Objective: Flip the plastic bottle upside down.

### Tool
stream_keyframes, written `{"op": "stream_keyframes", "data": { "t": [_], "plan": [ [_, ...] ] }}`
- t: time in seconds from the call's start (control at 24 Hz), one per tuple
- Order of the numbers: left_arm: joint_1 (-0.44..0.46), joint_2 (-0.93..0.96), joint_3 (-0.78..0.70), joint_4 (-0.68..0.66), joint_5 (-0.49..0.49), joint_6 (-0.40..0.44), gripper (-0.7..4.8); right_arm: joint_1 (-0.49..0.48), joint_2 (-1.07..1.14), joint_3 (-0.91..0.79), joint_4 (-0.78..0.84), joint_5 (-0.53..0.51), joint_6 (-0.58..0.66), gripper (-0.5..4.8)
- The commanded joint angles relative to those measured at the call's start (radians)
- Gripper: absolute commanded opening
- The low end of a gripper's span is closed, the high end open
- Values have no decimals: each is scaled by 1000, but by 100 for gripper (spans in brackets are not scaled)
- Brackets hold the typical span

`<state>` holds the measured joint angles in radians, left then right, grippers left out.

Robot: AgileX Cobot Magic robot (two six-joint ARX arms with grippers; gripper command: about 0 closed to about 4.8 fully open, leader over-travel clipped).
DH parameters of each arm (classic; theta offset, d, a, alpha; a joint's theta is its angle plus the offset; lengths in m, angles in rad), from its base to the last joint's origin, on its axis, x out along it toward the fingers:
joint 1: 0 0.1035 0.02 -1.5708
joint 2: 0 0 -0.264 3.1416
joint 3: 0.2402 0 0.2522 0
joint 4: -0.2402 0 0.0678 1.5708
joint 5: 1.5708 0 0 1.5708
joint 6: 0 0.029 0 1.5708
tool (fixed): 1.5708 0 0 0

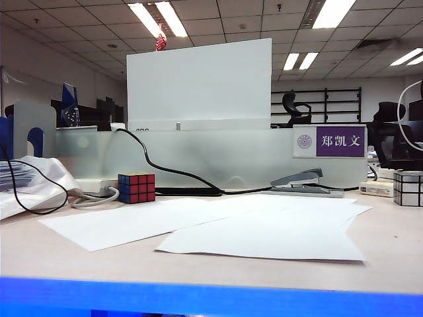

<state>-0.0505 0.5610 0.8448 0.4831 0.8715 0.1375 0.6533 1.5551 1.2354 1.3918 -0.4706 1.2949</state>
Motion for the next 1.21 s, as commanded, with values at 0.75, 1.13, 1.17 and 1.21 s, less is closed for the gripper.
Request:
{"op": "stream_keyframes", "data": {
  "t": [0.75, 1.13, 1.17, 1.21],
  "plan": [
    [-267, 1159, 68, 348, -40, -59, -4, 203, -110, 2, -102, -434, -226, -5],
    [-275, 1309, 77, 417, -94, -24, -4, 124, -237, 4, -1234, -50, -1018, -5],
    [-275, 1309, 78, 422, -93, -18, -5, 128, -296, 4, -1442, 220, -1177, -5],
    [-275, 1309, 78, 432, -93, -18, -4, 136, -340, 4, -1574, 397, -1262, -5]
  ]
}}
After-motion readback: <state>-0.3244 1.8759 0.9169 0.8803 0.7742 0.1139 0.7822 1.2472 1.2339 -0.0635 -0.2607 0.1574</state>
